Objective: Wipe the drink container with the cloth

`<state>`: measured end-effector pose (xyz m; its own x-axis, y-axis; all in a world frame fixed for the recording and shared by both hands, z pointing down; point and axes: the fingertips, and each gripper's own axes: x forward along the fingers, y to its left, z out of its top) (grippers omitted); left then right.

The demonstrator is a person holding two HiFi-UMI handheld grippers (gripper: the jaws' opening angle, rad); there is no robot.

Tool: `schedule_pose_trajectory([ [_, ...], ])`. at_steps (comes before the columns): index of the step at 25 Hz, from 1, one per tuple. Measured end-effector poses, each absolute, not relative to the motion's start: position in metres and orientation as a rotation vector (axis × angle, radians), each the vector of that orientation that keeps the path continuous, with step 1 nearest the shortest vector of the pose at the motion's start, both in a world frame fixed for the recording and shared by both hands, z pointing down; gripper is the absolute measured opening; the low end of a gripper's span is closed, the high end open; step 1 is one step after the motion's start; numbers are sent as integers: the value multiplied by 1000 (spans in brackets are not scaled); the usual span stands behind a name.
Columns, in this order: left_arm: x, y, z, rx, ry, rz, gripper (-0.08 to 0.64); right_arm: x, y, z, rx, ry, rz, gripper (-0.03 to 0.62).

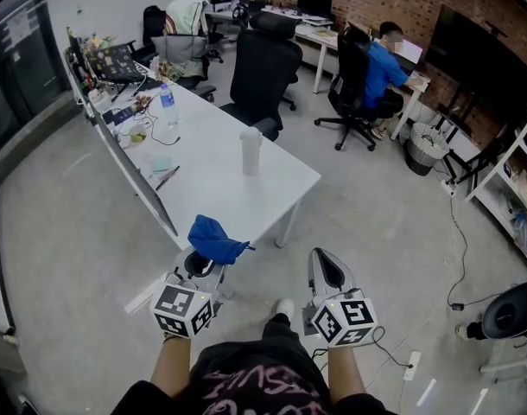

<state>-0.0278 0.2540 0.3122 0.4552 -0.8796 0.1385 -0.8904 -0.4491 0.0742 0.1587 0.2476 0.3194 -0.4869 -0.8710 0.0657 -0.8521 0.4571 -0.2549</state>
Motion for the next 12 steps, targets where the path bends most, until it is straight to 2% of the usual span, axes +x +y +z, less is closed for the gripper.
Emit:
schedule_pose_trajectory([
  [12,-23,215,327,2514,-1587,159,95,167,202,331,-1511,2628,-438,2],
])
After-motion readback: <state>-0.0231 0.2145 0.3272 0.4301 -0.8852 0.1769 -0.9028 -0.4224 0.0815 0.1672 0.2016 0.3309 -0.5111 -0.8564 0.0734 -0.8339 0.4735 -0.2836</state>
